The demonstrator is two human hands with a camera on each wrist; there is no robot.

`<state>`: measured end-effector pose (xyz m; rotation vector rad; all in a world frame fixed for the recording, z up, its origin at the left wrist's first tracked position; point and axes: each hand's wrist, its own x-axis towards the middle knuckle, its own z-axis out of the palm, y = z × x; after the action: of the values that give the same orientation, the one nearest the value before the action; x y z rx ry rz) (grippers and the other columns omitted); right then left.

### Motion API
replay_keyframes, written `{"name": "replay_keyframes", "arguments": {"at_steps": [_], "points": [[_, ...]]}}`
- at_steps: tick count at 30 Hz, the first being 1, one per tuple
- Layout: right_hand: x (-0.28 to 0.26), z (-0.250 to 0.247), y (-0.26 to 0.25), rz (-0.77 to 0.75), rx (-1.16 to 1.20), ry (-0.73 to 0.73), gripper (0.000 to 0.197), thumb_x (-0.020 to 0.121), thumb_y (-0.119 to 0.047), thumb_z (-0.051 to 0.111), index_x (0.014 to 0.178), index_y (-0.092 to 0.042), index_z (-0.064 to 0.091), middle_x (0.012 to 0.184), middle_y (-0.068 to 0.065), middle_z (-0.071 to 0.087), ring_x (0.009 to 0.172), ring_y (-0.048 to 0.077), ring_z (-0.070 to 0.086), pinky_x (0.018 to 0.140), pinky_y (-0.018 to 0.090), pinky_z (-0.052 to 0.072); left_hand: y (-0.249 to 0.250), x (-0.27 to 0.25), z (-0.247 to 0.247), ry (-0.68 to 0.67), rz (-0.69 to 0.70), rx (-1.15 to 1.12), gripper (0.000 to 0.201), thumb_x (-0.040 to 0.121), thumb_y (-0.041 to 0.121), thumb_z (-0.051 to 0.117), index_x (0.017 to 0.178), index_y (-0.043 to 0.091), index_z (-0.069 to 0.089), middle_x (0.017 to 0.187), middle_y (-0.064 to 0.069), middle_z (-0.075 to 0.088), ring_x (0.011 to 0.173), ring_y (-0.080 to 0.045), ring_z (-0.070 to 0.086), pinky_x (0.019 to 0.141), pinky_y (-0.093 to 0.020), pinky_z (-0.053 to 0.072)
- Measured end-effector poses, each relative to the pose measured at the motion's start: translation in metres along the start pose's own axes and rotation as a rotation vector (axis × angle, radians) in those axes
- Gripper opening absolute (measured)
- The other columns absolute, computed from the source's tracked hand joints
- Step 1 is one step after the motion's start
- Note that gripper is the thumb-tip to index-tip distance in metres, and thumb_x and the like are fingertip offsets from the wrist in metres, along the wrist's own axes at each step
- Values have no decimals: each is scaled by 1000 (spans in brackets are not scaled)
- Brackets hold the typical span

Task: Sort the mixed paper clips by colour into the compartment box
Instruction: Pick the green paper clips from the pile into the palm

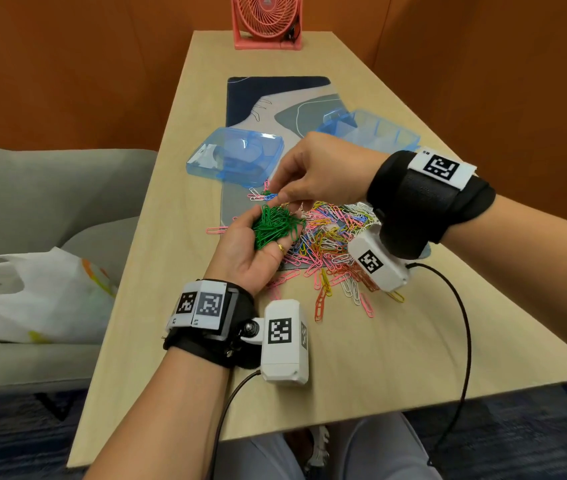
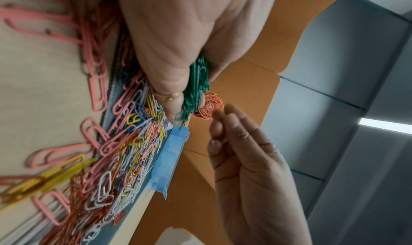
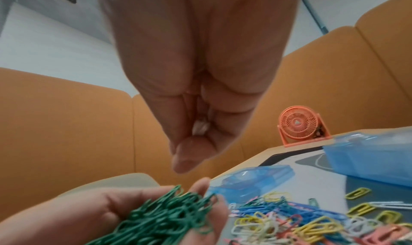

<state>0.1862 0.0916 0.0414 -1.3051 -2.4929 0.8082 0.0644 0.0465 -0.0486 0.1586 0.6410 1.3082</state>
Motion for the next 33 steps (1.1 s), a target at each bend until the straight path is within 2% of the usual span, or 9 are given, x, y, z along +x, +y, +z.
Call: {"name": "replay_keyframes", "arguments": {"at_steps": [3, 6, 10, 13, 18, 21, 24, 28, 33], "points": [[-4, -9, 12, 64, -54, 32, 10, 86, -7, 65, 90, -13, 71, 64, 1, 67, 43, -3, 56, 50, 8, 45, 0, -1, 2, 18, 9, 46, 28, 99, 13, 35, 89, -1, 57, 91, -19, 59, 81, -30, 59, 82, -40, 48], [-10, -13, 29, 153, -176, -20, 9, 84, -9, 67, 87, -16, 72, 62, -4, 66, 41, -4, 54, 49, 10, 44, 0, 1, 1, 23, 22, 69, 28, 100, 12, 35, 88, 1, 58, 92, -18, 59, 80, -29, 60, 76, -37, 51], [-16, -4, 47, 228, -316, -138, 5, 79, -14, 73, 83, -17, 73, 74, -1, 71, 61, 6, 62, 55, 16, 44, -1, 1, -1, 23, 28, 76, 28, 100, 12, 35, 89, 2, 58, 93, -18, 59, 82, -27, 61, 67, -35, 56], [-18, -1, 52, 246, -376, -198, 3, 80, -14, 72, 80, -17, 72, 78, 0, 71, 72, 13, 62, 57, 20, 43, -1, 1, -1, 28, 32, 66, 28, 100, 12, 35, 90, 1, 58, 94, -19, 59, 84, -28, 61, 68, -36, 56], [-16, -5, 56, 253, -494, -199, 20, 79, -4, 67, 87, -22, 67, 69, -15, 54, 74, 12, 53, 63, 23, 43, -1, 1, -1, 20, 29, 61, 26, 99, 10, 36, 88, 1, 58, 91, -19, 61, 82, -28, 62, 66, -34, 56], [-17, -5, 62, 259, -491, -220, 14, 81, -9, 68, 79, -22, 64, 67, -13, 55, 66, 8, 51, 59, 22, 40, -1, 1, 0, 23, 26, 80, 28, 100, 12, 34, 88, 2, 58, 88, -18, 60, 80, -27, 61, 69, -35, 54], [-18, -4, 68, 232, -474, -173, 22, 85, -12, 63, 68, -23, 56, 64, -11, 52, 59, 3, 45, 54, 18, 34, -2, 0, 1, 22, 15, 80, 28, 100, 12, 34, 88, 1, 58, 90, -18, 59, 82, -27, 59, 75, -38, 52], [-18, -3, 74, 229, -402, -95, 12, 87, -10, 57, 78, -18, 60, 68, -10, 56, 68, 11, 51, 57, 17, 38, -3, -1, 2, 13, 8, 65, 29, 100, 13, 34, 89, 1, 58, 97, -18, 56, 84, -28, 58, 81, -39, 48], [-17, -14, 78, 264, -177, -19, 20, 90, -1, 49, 91, -13, 64, 77, -4, 67, 72, 11, 66, 62, 19, 49, -6, -2, 2, -7, -1, 82, 31, 101, 15, 32, 90, 1, 58, 97, -19, 58, 86, -29, 59, 80, -39, 49]]}}
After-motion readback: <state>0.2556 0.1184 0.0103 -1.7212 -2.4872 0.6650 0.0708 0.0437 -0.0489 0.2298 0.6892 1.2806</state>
